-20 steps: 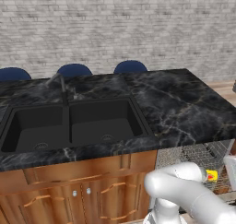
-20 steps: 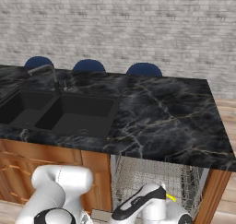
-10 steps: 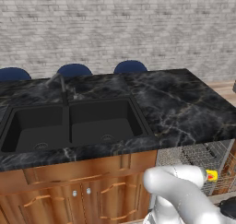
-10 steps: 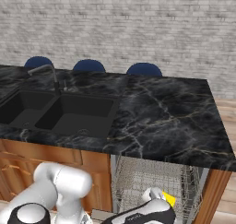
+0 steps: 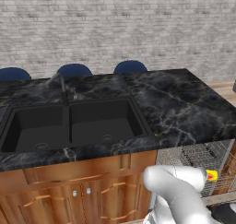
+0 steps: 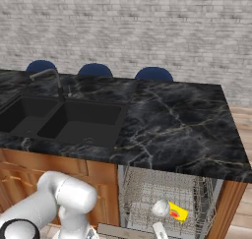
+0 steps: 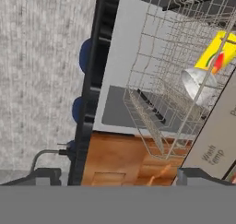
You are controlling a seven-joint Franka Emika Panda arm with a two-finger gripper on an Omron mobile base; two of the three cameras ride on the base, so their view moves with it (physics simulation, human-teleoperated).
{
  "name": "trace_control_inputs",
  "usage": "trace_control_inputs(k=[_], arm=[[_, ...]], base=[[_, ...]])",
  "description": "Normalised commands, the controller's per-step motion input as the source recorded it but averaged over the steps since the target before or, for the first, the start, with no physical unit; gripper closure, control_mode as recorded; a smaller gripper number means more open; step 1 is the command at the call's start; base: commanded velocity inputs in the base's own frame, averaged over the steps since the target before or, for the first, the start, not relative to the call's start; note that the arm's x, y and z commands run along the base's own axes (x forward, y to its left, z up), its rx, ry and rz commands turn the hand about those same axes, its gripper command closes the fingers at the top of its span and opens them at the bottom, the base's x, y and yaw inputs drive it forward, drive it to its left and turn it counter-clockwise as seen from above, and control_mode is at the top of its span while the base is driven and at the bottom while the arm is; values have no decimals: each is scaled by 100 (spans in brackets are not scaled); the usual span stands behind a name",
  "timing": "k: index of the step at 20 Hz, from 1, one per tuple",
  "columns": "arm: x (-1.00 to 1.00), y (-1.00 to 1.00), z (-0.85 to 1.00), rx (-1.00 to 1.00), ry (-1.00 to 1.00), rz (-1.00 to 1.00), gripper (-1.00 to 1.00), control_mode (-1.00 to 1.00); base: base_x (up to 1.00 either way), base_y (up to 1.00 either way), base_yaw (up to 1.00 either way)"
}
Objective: Pick up the cup and bowl from the counter, place them in the dishwasher, and close the dishwasher door.
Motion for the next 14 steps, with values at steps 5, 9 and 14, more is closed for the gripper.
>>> trace_control_inputs(k=[5, 9, 14], arm=[[-53, 14, 0, -11, -22, 5, -100, -100], [-32, 21, -7, -14, -19, 4, -100, -100], [-13, 20, -24, -14, -15, 1, -100, -100]], base=[[0, 0, 0], [0, 0, 0], [0, 0, 0]])
